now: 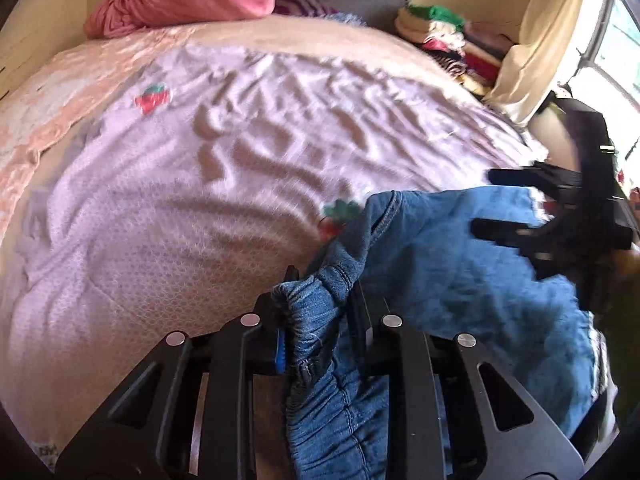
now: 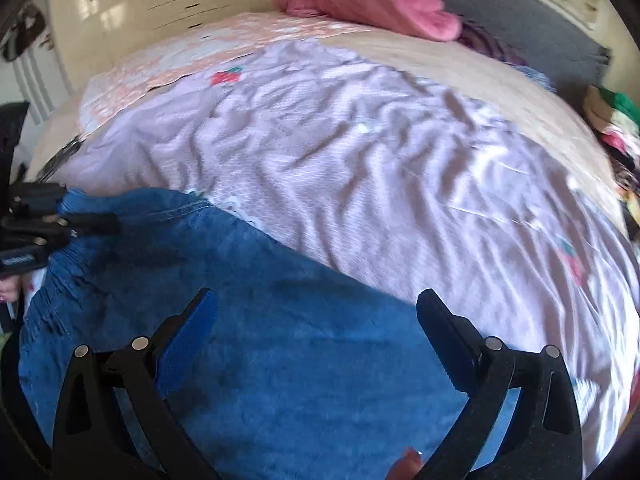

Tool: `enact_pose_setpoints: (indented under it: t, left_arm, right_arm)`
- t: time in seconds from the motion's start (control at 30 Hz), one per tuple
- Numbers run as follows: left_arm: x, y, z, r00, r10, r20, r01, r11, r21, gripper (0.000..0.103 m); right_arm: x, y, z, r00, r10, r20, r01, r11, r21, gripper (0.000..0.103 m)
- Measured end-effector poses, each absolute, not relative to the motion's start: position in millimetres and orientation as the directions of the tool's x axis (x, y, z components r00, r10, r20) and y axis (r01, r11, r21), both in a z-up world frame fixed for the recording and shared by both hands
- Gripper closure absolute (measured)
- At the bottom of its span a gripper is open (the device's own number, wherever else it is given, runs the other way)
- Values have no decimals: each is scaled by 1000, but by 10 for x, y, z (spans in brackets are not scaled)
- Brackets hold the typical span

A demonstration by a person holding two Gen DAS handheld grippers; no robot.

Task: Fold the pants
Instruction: 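Grasp the elastic waistband with the left gripper and lift it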

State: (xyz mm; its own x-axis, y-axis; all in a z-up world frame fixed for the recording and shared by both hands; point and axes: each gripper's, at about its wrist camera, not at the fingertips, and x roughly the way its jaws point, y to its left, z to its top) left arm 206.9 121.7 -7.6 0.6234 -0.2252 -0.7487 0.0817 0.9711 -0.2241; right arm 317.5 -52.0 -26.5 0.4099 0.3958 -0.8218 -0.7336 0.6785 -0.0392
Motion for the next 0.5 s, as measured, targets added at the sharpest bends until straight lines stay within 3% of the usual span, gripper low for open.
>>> enact_pose_setpoints:
  t: [0.1,0.13,0.17,0.2,0.27,0.33,0.5]
  left_arm:
    - [1970,1198,52,643,-245,-725,112,967,-227,88]
    - [1944,1192,83,647,-252,-720,123,966,-227,88]
    - [1923,1179,109,650,-256,-716,133,965,-224,88]
    - [1893,1161,137,654,-258,-712,141,965,-220,88]
    - [1866,1143,138,653,-250,-715,146,968,-204,89]
    - [1840,1108,130,661,-218,-718,144,976,-164,89]
    - [1746,1125,181,690,-186,-700,137,983,-126,89]
  right_arm:
    - [3258,-434,-330,403,389,-828,-766,638,-73,6]
    - [3282,-393,-361,399,390,-830,-784,614,-89,11]
    - [3298,-361,-388,388,392,-834,-800,593,-93,26]
    - [3303,-333,-417,373,391,-841,-812,576,-92,33]
    - [3277,-299,-453,295,417,-860,-844,536,-29,72]
    - [3165,-310,-399,289,443,-849,-855,518,-21,92]
    - [2814,-529,-79,370,493,-787,-817,575,-24,99]
